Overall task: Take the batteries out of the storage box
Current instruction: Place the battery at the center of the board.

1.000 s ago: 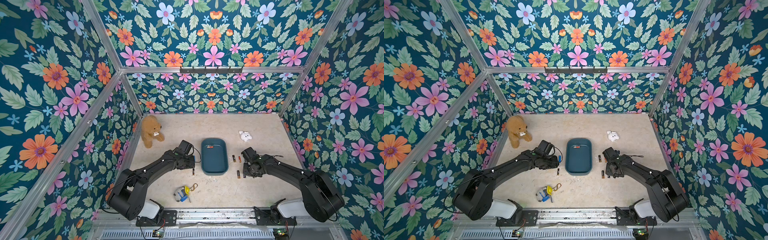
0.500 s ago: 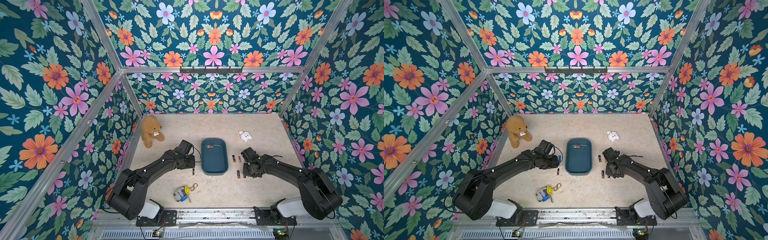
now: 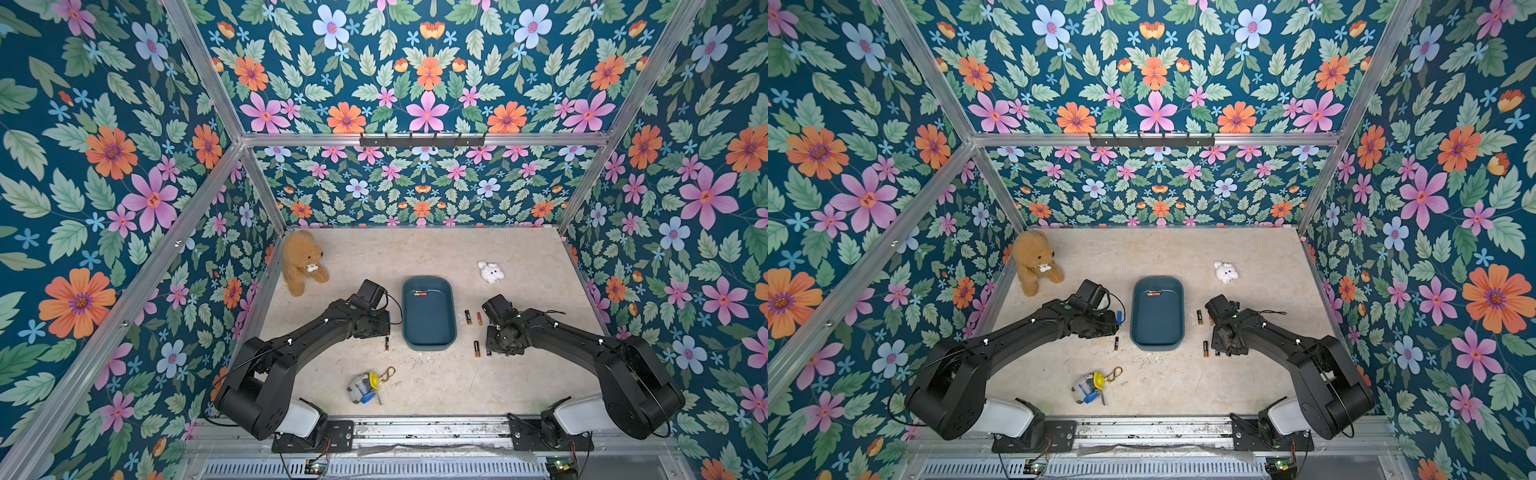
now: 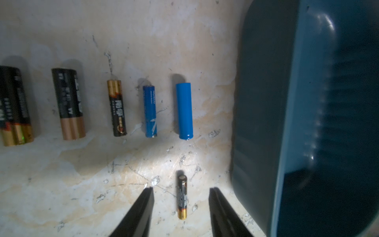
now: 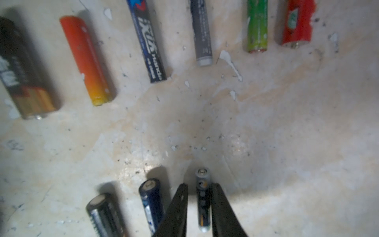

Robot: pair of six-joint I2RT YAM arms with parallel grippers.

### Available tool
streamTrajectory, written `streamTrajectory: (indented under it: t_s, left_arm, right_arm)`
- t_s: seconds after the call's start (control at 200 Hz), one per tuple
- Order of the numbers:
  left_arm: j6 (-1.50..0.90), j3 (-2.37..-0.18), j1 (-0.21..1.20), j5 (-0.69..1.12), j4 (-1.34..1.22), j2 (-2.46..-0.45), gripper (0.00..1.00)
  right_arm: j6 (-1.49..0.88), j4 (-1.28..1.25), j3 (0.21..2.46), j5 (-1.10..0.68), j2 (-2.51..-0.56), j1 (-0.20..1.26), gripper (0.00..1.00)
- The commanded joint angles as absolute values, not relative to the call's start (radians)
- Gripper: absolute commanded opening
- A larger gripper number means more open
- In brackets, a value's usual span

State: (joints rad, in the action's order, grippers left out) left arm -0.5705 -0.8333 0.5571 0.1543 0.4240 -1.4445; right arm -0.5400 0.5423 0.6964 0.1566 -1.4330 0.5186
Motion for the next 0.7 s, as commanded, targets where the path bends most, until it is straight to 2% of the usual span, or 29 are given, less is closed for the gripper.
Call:
streamTrajectory:
  t_s: [0.0, 0.13, 0.36, 0.695]
  left_arm:
    - [-0.560, -0.845, 0.557, 0.155, 0.426, -1.448, 0.50]
    - [-0.558, -0.857, 0.557, 0.158, 0.431, -1.449, 0.50]
    - [-0.527, -0.905, 0.557, 0.158, 0.456, -1.460, 0.51]
    - [-0.462, -1.079, 0.560, 0.154, 0.528, -1.526, 0.51]
  right_arm:
    - [-0.546, 0.560, 0.700, 0.169, -1.429, 0.518, 0.27]
    - [-0.548, 0.560, 0.700, 0.175, -1.429, 0.517, 0.31]
    - [-0.551, 0.564, 0.705, 0.189, -1.410, 0.517, 0.31]
    - [-0.543, 0.585, 0.776, 0.169, -1.380, 0.499, 0.33]
